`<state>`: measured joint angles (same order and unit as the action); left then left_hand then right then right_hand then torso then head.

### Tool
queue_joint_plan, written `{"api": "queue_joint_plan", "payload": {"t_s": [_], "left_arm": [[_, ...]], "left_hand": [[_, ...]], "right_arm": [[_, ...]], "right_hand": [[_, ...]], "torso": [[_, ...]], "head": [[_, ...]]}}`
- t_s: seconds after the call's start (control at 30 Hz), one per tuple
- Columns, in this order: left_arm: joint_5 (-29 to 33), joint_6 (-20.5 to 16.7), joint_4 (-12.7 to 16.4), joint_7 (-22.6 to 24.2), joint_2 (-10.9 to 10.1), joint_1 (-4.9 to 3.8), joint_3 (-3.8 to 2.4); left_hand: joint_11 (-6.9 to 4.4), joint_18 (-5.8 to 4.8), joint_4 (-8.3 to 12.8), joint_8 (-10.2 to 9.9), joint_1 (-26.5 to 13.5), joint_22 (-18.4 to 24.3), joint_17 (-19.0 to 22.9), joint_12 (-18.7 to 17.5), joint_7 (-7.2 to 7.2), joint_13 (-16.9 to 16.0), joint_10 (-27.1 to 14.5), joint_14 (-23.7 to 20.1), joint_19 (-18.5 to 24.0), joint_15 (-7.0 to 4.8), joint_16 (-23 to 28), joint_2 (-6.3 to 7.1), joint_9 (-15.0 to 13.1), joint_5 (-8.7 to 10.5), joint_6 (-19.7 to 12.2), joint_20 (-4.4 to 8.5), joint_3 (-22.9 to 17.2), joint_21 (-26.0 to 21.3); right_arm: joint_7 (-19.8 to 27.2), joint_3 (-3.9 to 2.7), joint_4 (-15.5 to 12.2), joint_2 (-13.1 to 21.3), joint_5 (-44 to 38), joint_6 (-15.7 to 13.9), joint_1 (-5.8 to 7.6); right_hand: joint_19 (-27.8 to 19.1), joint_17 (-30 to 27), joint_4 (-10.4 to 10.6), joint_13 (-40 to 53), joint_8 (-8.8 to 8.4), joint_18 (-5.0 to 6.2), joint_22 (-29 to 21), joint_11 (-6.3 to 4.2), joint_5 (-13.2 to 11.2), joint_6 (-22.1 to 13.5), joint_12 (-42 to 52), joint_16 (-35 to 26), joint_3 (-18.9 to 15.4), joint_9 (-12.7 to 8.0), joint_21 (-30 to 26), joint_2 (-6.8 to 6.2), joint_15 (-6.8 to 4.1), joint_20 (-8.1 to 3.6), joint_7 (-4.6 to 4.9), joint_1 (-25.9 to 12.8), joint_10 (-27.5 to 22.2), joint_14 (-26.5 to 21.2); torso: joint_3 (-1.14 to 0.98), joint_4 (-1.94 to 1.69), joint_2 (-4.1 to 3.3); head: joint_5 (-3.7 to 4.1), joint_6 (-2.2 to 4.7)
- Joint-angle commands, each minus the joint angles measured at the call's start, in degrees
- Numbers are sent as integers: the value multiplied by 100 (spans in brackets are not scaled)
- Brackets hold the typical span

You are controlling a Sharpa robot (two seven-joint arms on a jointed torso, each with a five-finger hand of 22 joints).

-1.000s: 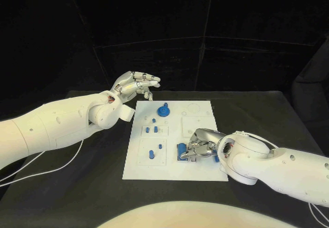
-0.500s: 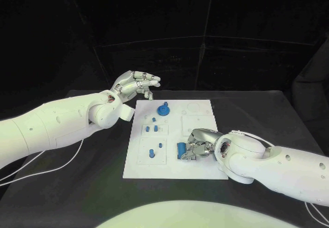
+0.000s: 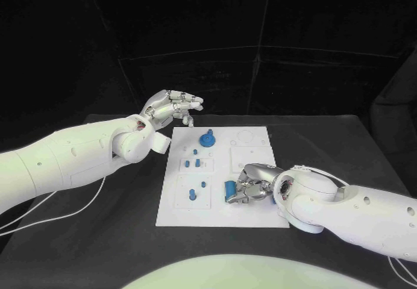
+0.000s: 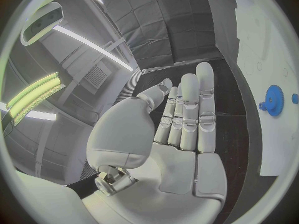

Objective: Assemble the parts on the task board

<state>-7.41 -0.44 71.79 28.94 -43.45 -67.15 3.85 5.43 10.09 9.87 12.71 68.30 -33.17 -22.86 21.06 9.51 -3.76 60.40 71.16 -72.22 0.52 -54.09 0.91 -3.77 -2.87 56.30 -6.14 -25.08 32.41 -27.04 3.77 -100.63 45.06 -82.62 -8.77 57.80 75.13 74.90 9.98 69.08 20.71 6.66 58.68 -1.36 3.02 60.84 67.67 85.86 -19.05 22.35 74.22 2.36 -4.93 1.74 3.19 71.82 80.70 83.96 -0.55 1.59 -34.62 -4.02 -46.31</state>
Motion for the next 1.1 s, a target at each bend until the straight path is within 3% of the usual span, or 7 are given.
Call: {"api": "queue_joint_plan", "payload": {"t_s": [0.03, 0.13, 0.3, 0.57, 0.67, 0.87, 1.1], "left_arm": [[21, 52, 6, 2, -4, -10, -5], [21, 52, 1, 2, -5, -10, -5], [21, 50, -9, 2, -6, -10, -4], [21, 48, -21, 4, 10, -7, 20], [21, 50, -22, 5, 14, -7, 35], [21, 62, -28, 11, 26, -2, 52], [21, 76, -33, 13, 32, 5, 63]], "left_hand": [[18, 33, 23, -36, 20, 12, 12, -24, 46, -4, -36, -50, -51, 4, 4, -24, -3, 5, 0, 3, 17, -38], [18, 33, 23, -36, 20, 12, 12, -24, 46, -4, -36, -50, -51, 4, 4, -24, -3, 5, 0, 3, 17, -38], [18, 33, 23, -36, 20, 12, 12, -24, 46, -4, -36, -50, -51, 4, 4, -24, -3, 5, 0, 3, 17, -38], [18, 33, 23, -36, 20, 12, 12, -24, 46, -4, -36, -50, -51, 4, 4, -24, -3, 5, 0, 3, 17, -38], [18, 33, 23, -36, 20, 12, 12, -24, 46, -4, -36, -50, -51, 4, 4, -24, -3, 5, 0, 3, 17, -38], [18, 33, 23, -36, 20, 12, 12, -24, 46, -4, -36, -50, -51, 4, 4, -24, -3, 5, 0, 3, 17, -38], [20, 33, 26, -38, 20, 15, 15, -25, 48, -4, -37, -52, -52, 4, 3, -23, -3, 5, 0, 3, 21, -41]], "right_arm": [[207, -2, -84, 113, 129, -290, 4], [338, -2, -180, 264, 322, -541, 6], [549, -5, -409, 614, 588, -887, 12], [603, -9, -584, 1341, 762, -945, 96], [582, -8, -545, 1502, 632, -927, 107], [289, -4, -444, 1625, 113, -804, 108], [-146, -3, -402, 1620, -341, -595, 103]], "right_hand": [[-52, 617, 59, -65, -107, -67, -35, 58, -23, -153, -79, -15, -36, -21, -45, -58, 43, 6, 41, -80, -53, 427], [-61, 617, 44, -88, -282, -68, -49, 128, 2, -385, -118, -17, 40, -82, -58, 1, 97, 44, 128, 60, -87, 428], [-51, 676, -86, -141, -486, -69, -28, 229, 597, -586, -197, 11, 163, -164, -48, 143, 186, 132, 243, 370, -152, 441], [-43, 675, -236, -204, -594, -65, 2, 240, 1106, -503, -292, 9, 290, -229, -33, 370, 205, 170, 261, 672, -190, 438], [-26, 693, -265, -191, -638, -71, 40, 235, 1089, -464, -287, 17, 329, -268, -14, 437, 202, 169, 257, 738, -168, 442], [-21, 691, -271, -214, -732, -74, 54, 242, 1238, -427, -328, 15, 301, -346, -7, 419, 206, 171, 267, 742, -159, 440], [-15, 689, -121, -214, -764, -75, 70, 228, 1276, -278, -348, 11, 133, -402, -1, 329, 198, 168, 241, 511, -128, 439]], "torso": [[-2, 6, 3], [-5, 15, 9], [-2, 22, 19], [1, 16, 13], [-4, 22, 10], [-16, 20, 1], [-4, 2, 6]], "head": [[1, 6], [9, 20], [41, 35], [131, 94], [172, 106], [247, 123], [303, 115]]}}
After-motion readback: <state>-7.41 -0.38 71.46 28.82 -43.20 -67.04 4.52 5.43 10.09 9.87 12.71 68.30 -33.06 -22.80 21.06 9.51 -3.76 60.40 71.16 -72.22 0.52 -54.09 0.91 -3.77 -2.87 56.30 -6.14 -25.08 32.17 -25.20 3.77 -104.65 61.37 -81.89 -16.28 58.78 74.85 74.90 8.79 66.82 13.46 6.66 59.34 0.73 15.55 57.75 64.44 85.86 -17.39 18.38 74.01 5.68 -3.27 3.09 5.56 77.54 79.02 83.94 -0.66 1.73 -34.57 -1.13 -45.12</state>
